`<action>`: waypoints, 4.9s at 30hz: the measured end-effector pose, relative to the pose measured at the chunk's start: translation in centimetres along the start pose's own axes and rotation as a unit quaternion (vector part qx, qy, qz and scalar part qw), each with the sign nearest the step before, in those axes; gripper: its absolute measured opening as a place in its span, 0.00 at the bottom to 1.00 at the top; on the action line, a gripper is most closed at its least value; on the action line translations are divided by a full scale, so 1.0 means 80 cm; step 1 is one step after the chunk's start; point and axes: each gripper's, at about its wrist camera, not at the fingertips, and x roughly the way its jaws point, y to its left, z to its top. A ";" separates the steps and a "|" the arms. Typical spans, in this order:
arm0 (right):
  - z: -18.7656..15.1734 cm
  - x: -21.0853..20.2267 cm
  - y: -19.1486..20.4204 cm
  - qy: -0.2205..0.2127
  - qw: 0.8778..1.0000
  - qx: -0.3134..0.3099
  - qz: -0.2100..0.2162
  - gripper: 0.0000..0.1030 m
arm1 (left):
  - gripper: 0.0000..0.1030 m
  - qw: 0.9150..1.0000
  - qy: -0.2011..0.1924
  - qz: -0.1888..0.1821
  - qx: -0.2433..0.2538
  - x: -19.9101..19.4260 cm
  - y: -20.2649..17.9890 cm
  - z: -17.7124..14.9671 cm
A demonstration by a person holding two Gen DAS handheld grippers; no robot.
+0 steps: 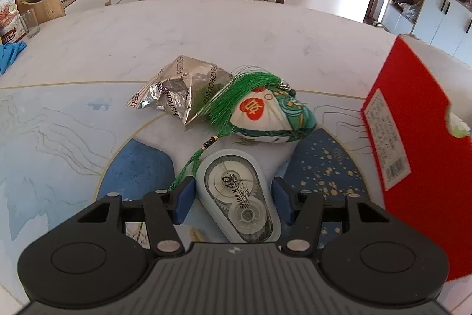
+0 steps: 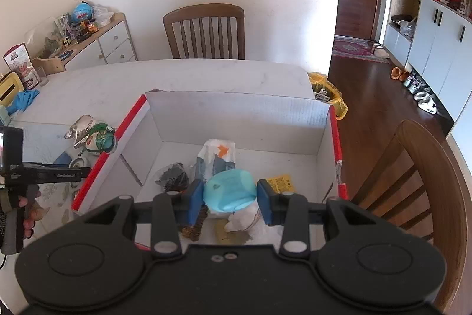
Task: Organize objects
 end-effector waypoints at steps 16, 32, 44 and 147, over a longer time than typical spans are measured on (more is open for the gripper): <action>0.003 0.016 -0.032 -0.003 1.000 -0.011 0.025 0.37 | 0.55 0.993 -0.048 -0.094 0.054 -0.128 -0.049 0.030; 0.013 0.040 -0.044 0.014 0.999 -0.035 0.023 0.37 | 0.55 0.979 -0.080 -0.156 0.108 -0.161 -0.156 0.076; 0.016 0.084 -0.041 0.064 0.995 -0.067 0.028 0.37 | 0.55 0.970 -0.015 -0.146 0.195 -0.089 -0.245 0.048; 0.063 0.203 0.317 0.061 0.997 -0.056 -0.007 0.84 | 0.99 0.980 0.013 -0.166 0.112 0.077 0.129 0.128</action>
